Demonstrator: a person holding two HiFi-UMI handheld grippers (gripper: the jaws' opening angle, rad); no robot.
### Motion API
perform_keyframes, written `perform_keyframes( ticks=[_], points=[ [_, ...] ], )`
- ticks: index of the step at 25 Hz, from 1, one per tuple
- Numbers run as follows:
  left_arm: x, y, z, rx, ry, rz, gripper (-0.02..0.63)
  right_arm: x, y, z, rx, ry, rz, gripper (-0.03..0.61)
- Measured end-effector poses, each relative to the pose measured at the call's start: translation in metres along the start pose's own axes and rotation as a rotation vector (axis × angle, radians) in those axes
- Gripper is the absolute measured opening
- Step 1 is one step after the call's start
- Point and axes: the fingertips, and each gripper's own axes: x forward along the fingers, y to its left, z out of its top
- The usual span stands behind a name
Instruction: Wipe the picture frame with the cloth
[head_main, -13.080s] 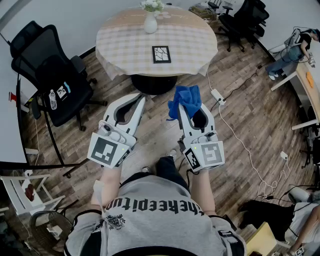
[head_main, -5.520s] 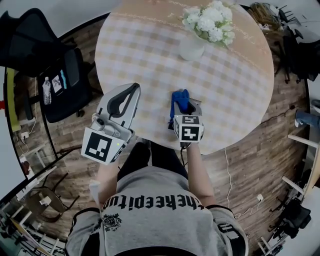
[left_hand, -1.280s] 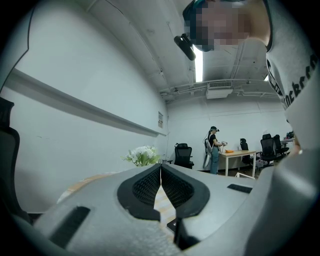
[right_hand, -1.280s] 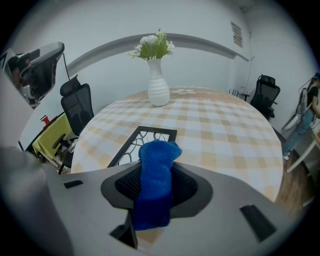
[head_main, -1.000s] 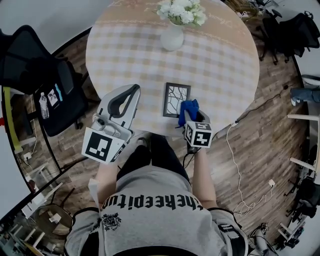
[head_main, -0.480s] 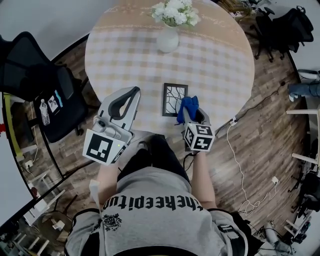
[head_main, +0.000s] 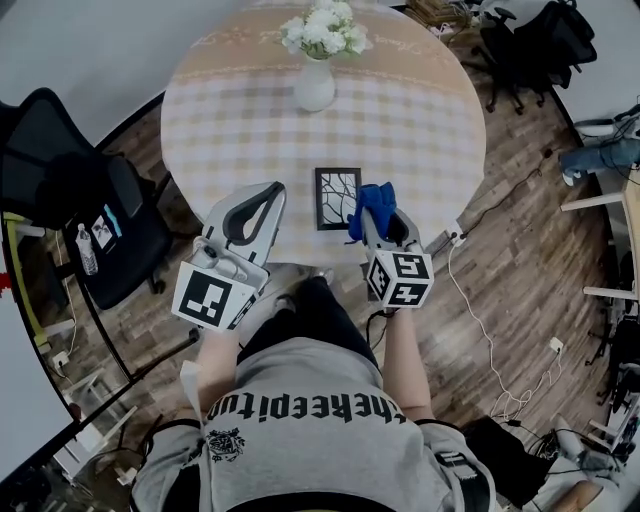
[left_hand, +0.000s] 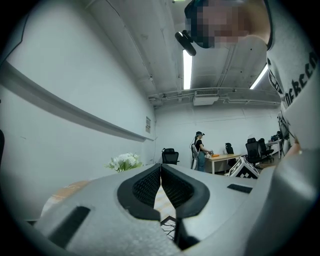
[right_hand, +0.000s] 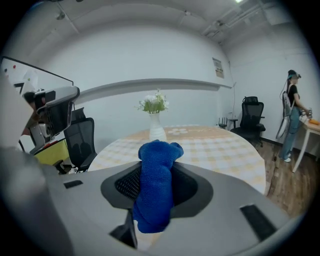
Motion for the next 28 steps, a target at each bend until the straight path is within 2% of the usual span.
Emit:
perform_keyframes(
  ticks=[10, 28],
  points=[
    [-0.014, -0.020, 0.008, 0.008, -0.023, -0.057, 0.017, -0.042, 0.023, 0.041, -0.015, -0.158, -0.001, 0.146],
    [-0.048, -0.044, 0.023, 0.022, -0.053, -0.120, 0.017, -0.102, 0.062, 0.073, -0.041, -0.317, -0.023, 0.146]
  ],
)
